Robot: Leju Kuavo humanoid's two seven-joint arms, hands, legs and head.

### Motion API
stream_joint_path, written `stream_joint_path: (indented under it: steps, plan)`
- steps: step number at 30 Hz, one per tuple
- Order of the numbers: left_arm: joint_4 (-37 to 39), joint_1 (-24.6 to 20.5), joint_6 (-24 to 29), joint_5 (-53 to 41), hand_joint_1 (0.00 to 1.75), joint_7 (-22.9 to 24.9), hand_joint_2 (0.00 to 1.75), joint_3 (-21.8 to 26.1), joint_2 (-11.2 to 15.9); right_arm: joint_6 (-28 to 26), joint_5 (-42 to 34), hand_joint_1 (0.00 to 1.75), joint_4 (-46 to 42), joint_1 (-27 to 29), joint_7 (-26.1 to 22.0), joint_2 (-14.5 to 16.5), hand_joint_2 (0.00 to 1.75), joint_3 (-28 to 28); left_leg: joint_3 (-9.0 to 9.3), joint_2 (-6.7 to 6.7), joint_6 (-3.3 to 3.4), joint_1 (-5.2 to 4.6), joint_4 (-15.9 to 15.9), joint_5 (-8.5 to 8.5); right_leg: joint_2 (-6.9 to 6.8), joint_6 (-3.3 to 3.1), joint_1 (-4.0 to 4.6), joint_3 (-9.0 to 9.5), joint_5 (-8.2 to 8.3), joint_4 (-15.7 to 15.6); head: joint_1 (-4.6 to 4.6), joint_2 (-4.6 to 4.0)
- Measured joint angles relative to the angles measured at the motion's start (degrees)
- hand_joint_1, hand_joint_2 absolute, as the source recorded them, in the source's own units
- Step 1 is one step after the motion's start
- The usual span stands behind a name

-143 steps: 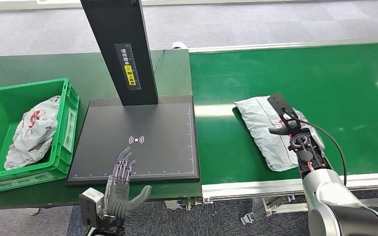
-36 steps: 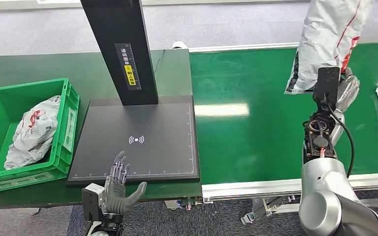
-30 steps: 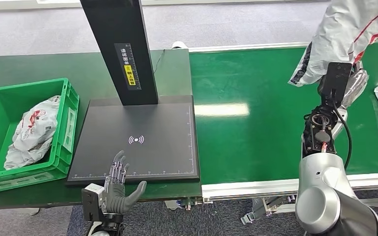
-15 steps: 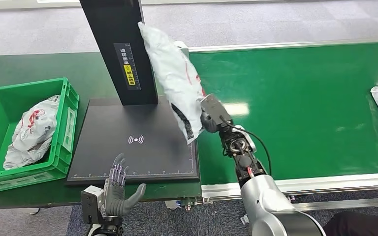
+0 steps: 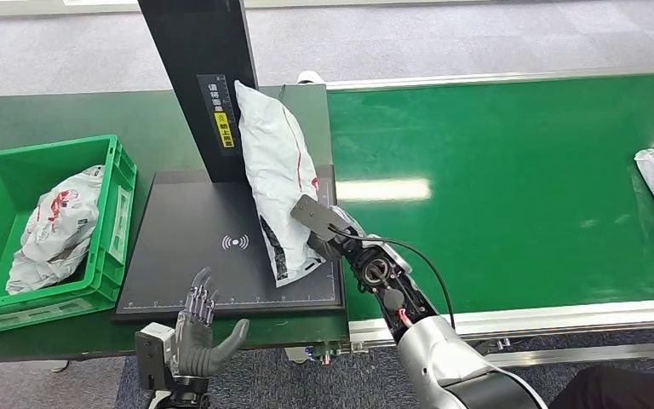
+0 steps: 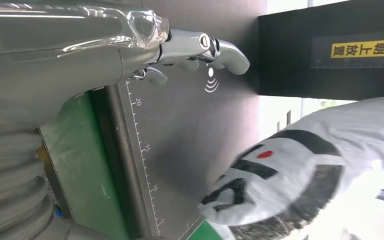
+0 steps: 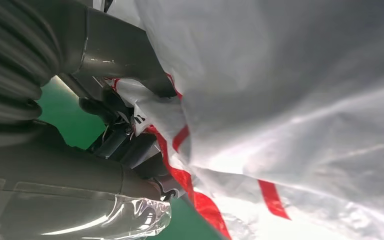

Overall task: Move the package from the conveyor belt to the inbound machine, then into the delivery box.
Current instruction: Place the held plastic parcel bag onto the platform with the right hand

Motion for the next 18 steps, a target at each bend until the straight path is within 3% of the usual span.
stream_joint_path:
  steps: [3,7,18]
  plan:
    - [-0.46,0.15,0.0,-0.05,0.0,0.23,1.75,0.08,0.0,0.76,-0.49,1.65,0.24,0.01,1.15,0.13,1.75,1.02,0.01,0.0,0.0,0.0,0.0,0.0,0.0,0.0,0.0,0.0,0.0,0.01,0.01,0.01]
    - [-0.63,0.18,0.01,-0.07,0.0,0.29,1.75,0.17,0.01,2.11,-1.87,0.0,0.34,0.02,1.25,0.37,1.75,1.82,0.01,0.0,0.0,0.0,0.0,0.0,0.0,0.0,0.0,0.0,0.0,0.01,0.01,0.01]
    - [-0.08,0.09,1.36,0.57,0.0,-1.01,1.75,0.1,0.04,12.04,-10.85,0.0,0.35,-0.65,-6.58,1.04,1.75,2.26,0.01,0.0,0.0,0.0,0.0,0.0,0.0,0.0,0.0,0.01,0.0,0.0,0.01,0.0]
